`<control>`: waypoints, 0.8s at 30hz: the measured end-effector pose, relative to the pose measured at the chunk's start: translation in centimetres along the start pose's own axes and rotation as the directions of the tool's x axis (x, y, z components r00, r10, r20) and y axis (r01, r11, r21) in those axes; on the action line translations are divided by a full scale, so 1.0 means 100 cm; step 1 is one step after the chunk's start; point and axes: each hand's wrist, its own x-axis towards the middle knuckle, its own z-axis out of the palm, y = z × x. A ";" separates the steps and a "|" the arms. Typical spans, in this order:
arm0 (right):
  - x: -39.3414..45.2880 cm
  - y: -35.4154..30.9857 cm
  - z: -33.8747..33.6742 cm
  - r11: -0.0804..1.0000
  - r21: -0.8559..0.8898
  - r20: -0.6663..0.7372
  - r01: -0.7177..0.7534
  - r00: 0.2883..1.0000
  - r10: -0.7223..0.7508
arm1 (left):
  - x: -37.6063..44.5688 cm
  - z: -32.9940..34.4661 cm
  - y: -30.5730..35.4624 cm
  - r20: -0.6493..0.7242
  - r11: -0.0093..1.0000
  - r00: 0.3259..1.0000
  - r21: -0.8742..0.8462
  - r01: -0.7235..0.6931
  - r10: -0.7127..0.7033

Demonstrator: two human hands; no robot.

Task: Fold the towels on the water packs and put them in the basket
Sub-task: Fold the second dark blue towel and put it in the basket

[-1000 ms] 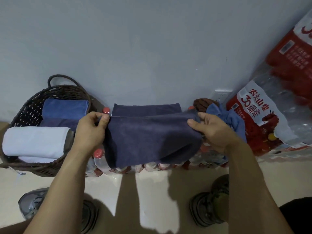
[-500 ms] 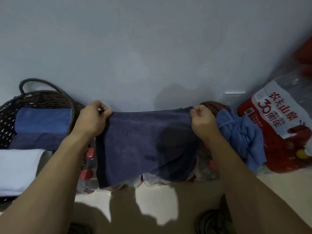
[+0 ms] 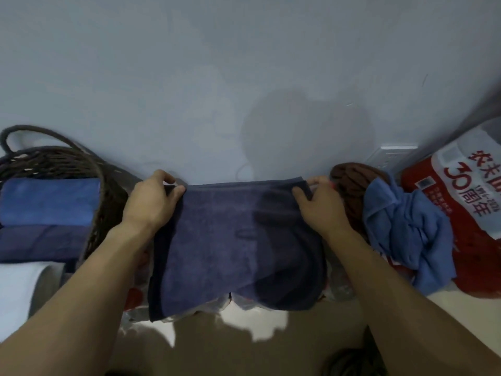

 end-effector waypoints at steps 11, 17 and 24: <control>0.004 0.000 -0.004 0.982 -0.093 -0.079 0.163 0.982 -0.170 | -0.007 0.007 -0.004 -0.001 0.984 0.997 0.158 -0.080 0.081; 0.002 -0.010 -0.019 0.911 0.405 -0.023 0.073 0.997 -0.070 | -0.010 0.001 -0.005 -0.059 0.988 0.988 0.069 -0.138 0.142; -0.007 -0.013 -0.035 0.811 0.585 0.097 -0.008 0.993 -0.060 | -0.011 -0.003 -0.001 -0.095 0.925 0.995 -0.376 -0.056 0.022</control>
